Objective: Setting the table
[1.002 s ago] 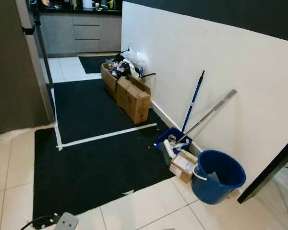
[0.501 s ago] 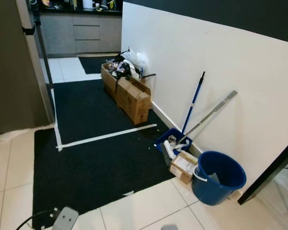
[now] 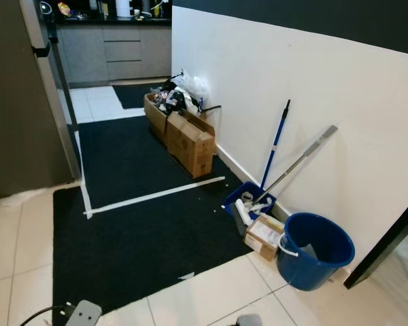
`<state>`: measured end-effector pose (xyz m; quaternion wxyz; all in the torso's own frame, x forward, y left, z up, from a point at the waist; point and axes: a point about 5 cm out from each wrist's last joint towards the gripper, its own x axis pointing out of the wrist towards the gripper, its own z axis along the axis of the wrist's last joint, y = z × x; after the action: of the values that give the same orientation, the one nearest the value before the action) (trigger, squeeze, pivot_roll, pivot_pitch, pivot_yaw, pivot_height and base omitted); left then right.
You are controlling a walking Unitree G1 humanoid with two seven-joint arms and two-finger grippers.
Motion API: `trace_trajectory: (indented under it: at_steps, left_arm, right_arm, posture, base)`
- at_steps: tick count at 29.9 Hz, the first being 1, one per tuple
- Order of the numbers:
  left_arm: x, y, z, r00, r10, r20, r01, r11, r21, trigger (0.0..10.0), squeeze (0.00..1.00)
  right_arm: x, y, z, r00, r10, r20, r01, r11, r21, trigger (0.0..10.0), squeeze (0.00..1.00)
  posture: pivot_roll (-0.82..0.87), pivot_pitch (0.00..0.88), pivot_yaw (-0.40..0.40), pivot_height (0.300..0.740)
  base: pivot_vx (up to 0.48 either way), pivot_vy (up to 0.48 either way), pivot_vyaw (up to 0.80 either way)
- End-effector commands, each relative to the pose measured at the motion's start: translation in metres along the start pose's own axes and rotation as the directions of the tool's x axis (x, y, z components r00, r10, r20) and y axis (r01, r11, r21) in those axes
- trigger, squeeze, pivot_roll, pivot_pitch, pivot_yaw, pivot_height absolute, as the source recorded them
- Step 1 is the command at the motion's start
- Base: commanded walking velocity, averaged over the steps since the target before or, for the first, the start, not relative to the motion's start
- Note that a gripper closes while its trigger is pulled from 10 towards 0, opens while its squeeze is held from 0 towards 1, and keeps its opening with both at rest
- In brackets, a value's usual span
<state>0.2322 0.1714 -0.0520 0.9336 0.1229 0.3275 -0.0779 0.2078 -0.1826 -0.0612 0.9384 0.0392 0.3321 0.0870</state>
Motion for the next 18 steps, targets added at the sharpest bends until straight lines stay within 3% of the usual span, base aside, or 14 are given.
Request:
trace_trajectory:
  at_steps: [1,2,4,7,18]
  left_arm:
    - [0.002,-0.003,0.007,1.0,-0.01,0.02,0.011,1.0,-0.018,10.0,0.0]
    - [0.002,-0.003,0.007,1.0,-0.01,0.02,0.011,1.0,-0.018,10.0,0.0]
    - [0.007,-0.008,0.024,0.996,-0.049,0.073,0.05,0.999,0.001,10.0,0.0]
    - [0.008,-0.008,0.03,0.995,-0.057,0.087,0.056,0.998,0.014,10.0,0.0]
    - [0.013,-0.008,0.047,0.991,-0.076,0.114,0.07,0.996,0.057,10.0,0.0]
  right_arm:
    - [0.002,-0.001,0.008,0.999,0.001,0.033,0.0,1.0,-0.028,10.0,0.0]
    - [0.002,-0.001,0.008,0.999,0.001,0.033,0.0,1.0,-0.028,10.0,0.0]
    - [0.008,-0.002,0.031,0.992,-0.027,0.121,0.028,1.0,-0.002,10.0,0.0]
    - [0.009,-0.001,0.035,0.99,-0.03,0.136,0.03,1.0,0.0,10.0,0.0]
    - [0.002,-0.003,0.022,0.988,-0.053,0.144,0.049,0.998,0.036,10.0,0.0]
  posture:
    - [-0.07,0.0,0.095,0.74]
    - [-0.07,0.0,0.095,0.74]
    - [-0.11,0.0,0.128,0.74]
    - [-0.12,0.004,0.138,0.74]
    - [-0.17,0.033,0.158,0.74]
  base:
    - [0.0,0.0,0.0]
    - [0.0,0.0,0.0]
    - [0.0,0.0,0.0]
    - [0.0,0.0,0.0]
    - [0.0,0.0,0.0]
